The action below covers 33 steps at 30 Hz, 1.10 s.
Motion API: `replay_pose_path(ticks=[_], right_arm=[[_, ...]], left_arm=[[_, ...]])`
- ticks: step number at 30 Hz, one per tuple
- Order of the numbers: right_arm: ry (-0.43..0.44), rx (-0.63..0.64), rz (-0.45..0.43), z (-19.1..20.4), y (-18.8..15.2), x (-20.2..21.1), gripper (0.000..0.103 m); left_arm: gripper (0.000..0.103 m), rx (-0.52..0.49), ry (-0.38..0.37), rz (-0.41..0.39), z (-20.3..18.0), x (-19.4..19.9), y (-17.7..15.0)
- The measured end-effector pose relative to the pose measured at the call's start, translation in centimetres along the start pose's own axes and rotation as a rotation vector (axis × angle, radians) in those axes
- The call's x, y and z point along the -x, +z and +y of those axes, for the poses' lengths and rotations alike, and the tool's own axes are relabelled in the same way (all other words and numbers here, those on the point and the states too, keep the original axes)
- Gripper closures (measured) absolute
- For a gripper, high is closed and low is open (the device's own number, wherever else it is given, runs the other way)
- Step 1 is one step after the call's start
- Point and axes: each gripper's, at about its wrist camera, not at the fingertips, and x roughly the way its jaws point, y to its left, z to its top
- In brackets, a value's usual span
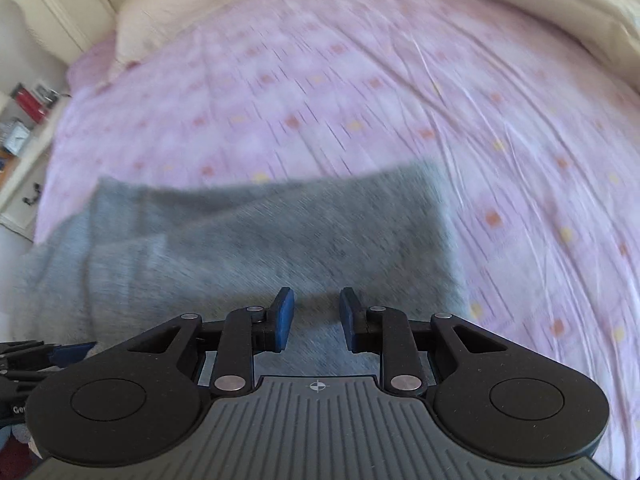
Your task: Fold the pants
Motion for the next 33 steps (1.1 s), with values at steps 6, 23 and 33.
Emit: replay_pose_path(ticks=[6, 23, 33], right_arm=[[0.081, 0.086, -0.133, 1.4, -0.8, 2.9, 0.078], [0.302, 0.377, -0.164, 8.1, -3.0, 3.0, 0.078], [0.338, 0.455, -0.185, 10.2, -3.9, 2.1, 0.077]], left_arm=[[0.049, 0.035, -0.008, -0.015, 0.6, 0.7, 0.1], [0.046, 0.126, 0.109, -0.321, 6.2, 11.6, 4.3], [0.04, 0.259, 0.266, -0.368, 17.6, 13.8, 1.1]])
